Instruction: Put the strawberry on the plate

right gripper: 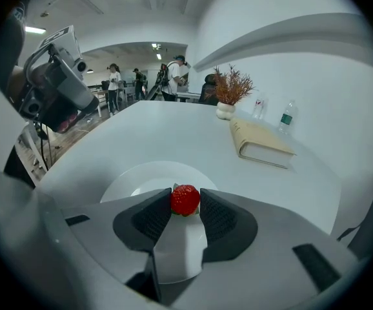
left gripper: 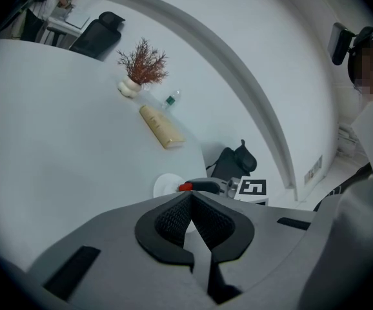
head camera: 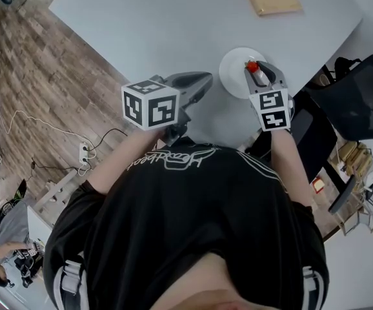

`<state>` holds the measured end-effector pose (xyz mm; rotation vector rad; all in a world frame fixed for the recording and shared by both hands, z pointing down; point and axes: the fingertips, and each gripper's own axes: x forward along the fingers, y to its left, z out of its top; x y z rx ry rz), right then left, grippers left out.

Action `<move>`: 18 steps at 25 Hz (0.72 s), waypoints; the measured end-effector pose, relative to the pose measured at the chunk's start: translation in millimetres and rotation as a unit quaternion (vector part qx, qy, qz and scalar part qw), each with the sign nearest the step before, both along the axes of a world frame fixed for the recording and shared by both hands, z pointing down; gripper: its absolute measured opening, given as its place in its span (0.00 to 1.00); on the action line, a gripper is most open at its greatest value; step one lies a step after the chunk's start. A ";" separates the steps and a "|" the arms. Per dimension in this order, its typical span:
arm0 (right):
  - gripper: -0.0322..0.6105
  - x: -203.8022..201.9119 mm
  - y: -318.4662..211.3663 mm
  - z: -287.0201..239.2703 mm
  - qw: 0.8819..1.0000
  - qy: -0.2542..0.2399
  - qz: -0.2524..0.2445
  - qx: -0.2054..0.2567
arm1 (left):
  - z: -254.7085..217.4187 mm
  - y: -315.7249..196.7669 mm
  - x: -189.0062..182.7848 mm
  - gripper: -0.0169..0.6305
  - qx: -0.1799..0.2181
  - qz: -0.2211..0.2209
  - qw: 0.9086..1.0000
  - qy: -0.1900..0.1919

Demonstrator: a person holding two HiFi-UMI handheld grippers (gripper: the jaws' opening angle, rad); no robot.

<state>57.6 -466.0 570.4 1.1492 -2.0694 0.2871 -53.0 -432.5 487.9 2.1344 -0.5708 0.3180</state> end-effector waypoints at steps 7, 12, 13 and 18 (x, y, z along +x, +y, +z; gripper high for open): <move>0.26 -1.9 0.1 8.3 1.000 0.018 -0.015 -0.010 | -1.2 -4.2 1.6 0.04 0.005 0.003 1.000 -0.001; 0.26 -2.4 -0.8 8.9 0.999 0.017 -0.022 -0.016 | -5.3 -6.6 1.0 0.04 0.009 -0.001 1.000 0.003; 0.26 -2.7 -0.9 9.0 0.999 0.018 -0.024 -0.017 | -5.5 -6.9 0.6 0.04 0.010 -0.002 1.000 0.003; 0.26 -3.3 -1.5 8.6 0.999 0.021 -0.029 -0.018 | -9.5 -8.0 -0.6 0.04 0.014 -0.003 1.000 0.001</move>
